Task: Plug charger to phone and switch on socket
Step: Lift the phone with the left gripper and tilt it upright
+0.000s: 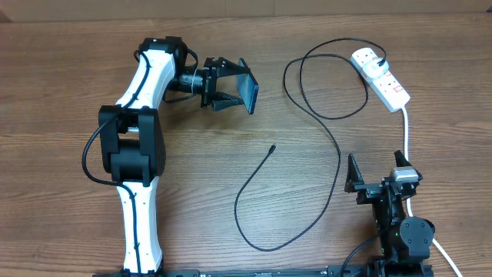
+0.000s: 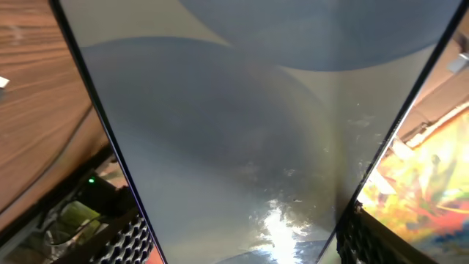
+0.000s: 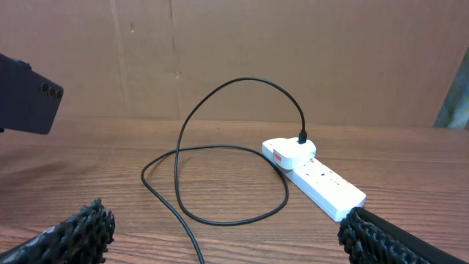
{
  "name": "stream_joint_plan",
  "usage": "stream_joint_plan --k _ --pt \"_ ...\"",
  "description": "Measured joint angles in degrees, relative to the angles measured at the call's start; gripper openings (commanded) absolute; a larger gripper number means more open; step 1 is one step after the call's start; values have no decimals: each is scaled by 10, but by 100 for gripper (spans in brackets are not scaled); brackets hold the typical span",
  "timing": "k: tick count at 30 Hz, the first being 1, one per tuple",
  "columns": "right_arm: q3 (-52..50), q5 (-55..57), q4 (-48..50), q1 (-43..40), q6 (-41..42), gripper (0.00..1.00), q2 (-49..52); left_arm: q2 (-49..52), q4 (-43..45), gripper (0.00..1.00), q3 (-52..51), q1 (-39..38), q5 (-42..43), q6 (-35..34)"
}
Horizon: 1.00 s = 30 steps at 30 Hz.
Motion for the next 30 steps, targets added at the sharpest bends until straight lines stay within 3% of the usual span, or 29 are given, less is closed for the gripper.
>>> stream_joint_plan --k 30 --pt "0 0 0 0 0 100 0 0 0 63 0 0 -4 49"
